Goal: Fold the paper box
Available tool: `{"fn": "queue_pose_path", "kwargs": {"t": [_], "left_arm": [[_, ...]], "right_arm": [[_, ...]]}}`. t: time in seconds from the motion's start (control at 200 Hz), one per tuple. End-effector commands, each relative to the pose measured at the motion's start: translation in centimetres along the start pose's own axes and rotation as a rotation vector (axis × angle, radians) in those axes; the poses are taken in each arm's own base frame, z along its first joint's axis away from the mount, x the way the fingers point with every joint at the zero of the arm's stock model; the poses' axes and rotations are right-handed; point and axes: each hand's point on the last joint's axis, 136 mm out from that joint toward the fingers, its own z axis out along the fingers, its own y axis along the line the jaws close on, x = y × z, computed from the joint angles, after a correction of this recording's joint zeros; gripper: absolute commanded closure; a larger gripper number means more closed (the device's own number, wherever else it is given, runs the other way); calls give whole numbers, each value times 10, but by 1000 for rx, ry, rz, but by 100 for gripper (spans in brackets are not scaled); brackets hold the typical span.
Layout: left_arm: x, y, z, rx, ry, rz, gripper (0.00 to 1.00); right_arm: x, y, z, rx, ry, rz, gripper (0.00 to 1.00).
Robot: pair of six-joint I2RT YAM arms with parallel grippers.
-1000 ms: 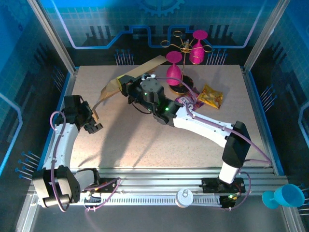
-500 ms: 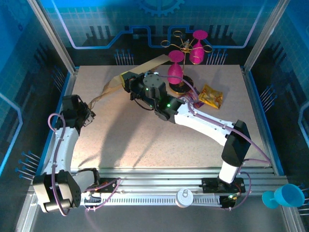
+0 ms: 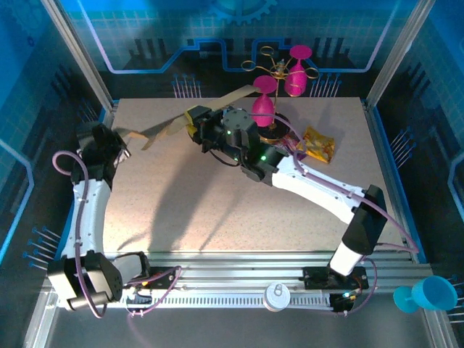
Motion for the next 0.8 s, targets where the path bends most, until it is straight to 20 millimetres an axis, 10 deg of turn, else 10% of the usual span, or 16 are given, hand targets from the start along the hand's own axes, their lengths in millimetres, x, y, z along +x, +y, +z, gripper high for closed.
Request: {"fn": "queue_pose_path", "kwargs": {"t": [0.0, 0.135, 0.47, 0.64, 0.795], "left_arm": [[17, -69, -12, 195, 37, 162, 100], [35, -113, -21, 295, 69, 288, 100], [78, -176, -41, 462, 146, 492, 100], [123, -179, -44, 478, 224, 607, 100], [146, -165, -43, 441, 218, 700, 100]], "right_arm": [[-1, 1, -24, 81, 18, -54, 42], [-1, 1, -52, 161, 29, -178, 30], [1, 34, -95, 128, 71, -529, 35], [16, 60, -87, 38, 149, -1001, 41], [17, 41, -61, 75, 237, -1275, 43]]}}
